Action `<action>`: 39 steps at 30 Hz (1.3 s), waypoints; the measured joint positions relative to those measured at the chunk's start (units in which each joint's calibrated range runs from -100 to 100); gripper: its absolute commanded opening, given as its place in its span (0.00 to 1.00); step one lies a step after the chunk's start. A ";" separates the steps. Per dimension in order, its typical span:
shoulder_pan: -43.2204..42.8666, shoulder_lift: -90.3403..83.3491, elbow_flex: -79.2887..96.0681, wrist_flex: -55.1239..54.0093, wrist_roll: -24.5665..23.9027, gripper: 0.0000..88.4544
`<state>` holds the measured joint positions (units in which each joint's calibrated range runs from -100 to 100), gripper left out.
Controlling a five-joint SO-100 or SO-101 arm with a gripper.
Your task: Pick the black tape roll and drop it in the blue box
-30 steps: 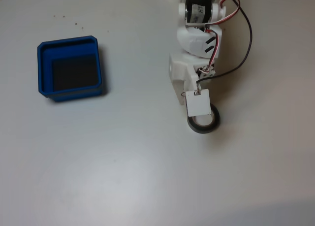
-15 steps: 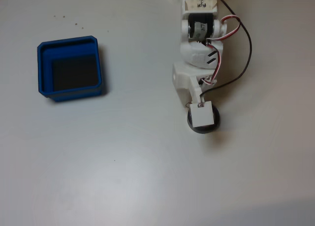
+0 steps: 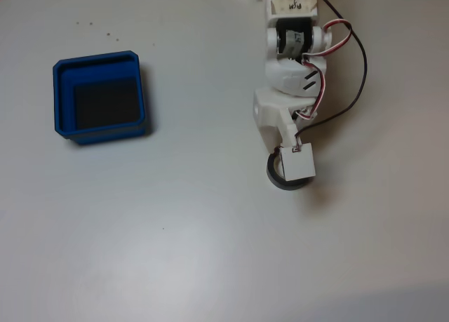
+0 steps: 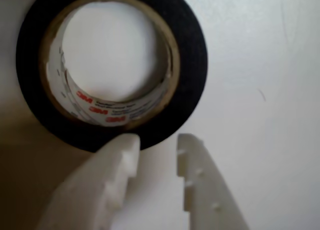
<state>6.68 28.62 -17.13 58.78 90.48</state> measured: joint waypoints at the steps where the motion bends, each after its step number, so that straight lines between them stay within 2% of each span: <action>1: -0.20 0.00 0.00 0.00 0.00 0.13; 23: -0.89 0.00 -3.41 -0.25 0.00 0.14; 32: -0.69 4.06 -3.41 -6.40 0.00 0.14; 39: -0.69 4.83 -3.41 -6.90 0.00 0.14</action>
<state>5.99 33.45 -20.54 51.89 90.48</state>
